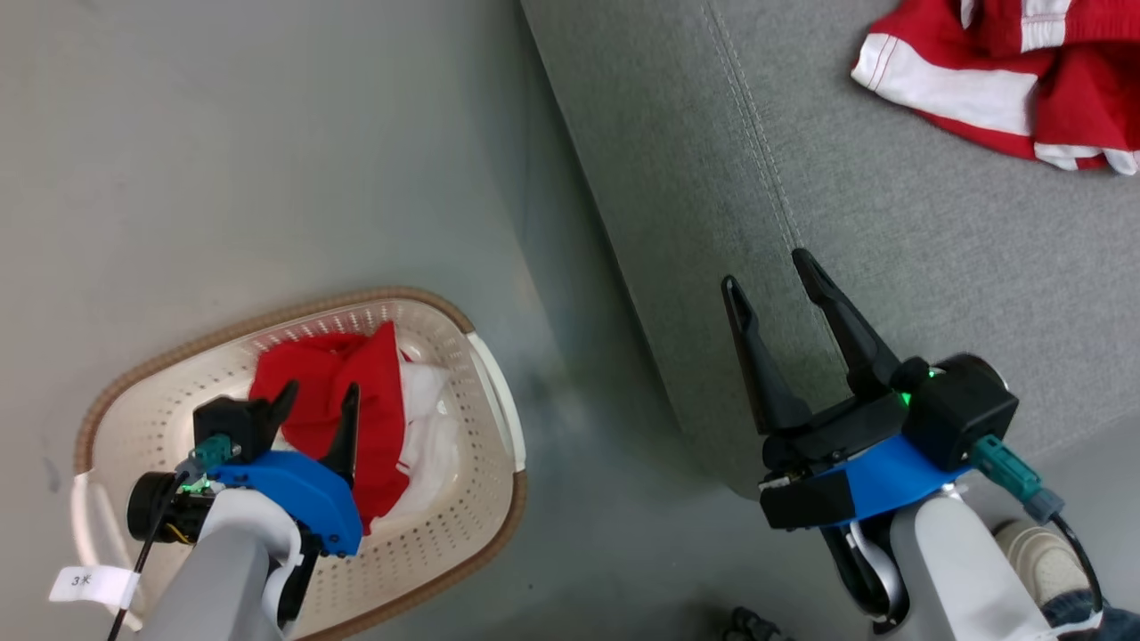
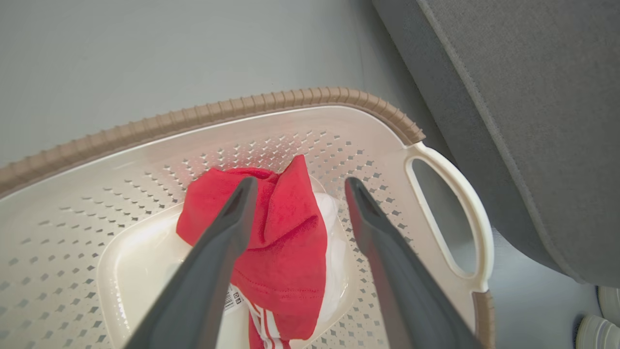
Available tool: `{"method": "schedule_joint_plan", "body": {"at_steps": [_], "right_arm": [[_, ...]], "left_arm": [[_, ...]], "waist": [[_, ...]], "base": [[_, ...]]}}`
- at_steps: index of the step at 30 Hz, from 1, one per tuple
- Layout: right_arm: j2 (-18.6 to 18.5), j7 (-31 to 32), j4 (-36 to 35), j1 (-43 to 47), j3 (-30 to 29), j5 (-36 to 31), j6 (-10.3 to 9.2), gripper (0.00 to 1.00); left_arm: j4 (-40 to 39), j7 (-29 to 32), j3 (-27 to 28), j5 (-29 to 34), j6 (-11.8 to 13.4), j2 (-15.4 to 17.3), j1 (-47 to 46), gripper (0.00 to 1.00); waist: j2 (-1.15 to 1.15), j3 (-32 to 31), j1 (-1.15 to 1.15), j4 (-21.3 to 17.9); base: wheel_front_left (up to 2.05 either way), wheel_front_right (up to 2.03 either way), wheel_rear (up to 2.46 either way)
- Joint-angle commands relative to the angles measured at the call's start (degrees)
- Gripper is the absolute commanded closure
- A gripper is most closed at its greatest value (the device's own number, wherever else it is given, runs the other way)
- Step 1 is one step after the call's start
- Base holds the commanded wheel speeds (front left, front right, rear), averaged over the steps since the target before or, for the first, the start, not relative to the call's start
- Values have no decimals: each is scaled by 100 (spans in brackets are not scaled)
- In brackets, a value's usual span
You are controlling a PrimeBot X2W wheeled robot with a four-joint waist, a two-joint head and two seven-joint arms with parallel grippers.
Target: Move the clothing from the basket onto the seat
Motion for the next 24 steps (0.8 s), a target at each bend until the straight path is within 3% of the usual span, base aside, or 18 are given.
{"method": "schedule_joint_plan", "body": {"at_steps": [1,14,19,24], "right_arm": [[1,-40,19,-103,35,35,1,0],[1,-283,140,-582,526,442,1,0],[1,-316,136,-688,638,538,1,0],[2,-318,148,-682,648,609,1,0]], "left_arm": [[56,24,-26,-22,-5,56,-157,0],[1159,583,-442,424,142,400,-1196,0],[1374,715,-597,675,388,574,-1545,0],[1586,955,-731,672,253,501,-1771,0]], "waist": [[0,102,-1,-1],[0,1025,-1,-381],[0,1312,-1,-489],[0,1404,-1,-469]], "base": [[0,0,0],[0,0,0],[0,0,0],[0,0,0]]}}
